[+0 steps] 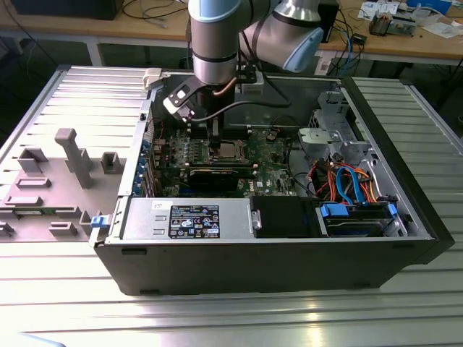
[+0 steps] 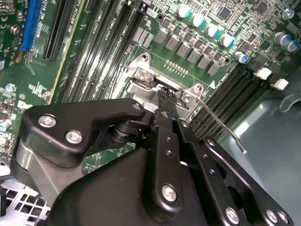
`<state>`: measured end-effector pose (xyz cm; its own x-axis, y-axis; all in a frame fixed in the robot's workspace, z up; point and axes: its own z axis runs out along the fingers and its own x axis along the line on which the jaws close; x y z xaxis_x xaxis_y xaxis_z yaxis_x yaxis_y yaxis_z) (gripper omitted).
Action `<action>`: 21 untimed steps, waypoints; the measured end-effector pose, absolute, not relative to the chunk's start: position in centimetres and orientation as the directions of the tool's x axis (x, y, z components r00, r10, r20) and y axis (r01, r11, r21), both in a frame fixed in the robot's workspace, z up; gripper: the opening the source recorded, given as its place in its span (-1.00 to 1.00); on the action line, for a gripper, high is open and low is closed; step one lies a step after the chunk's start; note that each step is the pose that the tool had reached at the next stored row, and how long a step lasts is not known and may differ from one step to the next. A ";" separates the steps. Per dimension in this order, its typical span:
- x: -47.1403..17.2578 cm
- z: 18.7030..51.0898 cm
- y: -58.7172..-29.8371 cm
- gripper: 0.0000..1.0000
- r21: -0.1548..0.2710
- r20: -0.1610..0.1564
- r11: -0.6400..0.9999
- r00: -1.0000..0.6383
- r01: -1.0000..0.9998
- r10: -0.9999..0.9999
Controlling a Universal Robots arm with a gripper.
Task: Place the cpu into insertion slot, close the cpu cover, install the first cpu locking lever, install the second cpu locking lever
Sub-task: 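Close the cpu cover, then install the first cpu locking lever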
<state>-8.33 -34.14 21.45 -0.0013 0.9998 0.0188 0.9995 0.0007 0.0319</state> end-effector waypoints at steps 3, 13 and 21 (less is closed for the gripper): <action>-8.3 20.9 -34.1 -0.79 0.031 0.019 0.000 -0.001 1.000 1.000; -7.4 21.3 -34.1 -0.79 0.031 0.019 0.001 -0.001 1.000 1.000; -5.7 21.3 -34.2 -0.79 0.031 0.019 0.001 -0.001 1.000 1.000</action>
<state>-5.71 -34.16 21.26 -0.0011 0.9998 0.0188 0.9995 0.0005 0.0310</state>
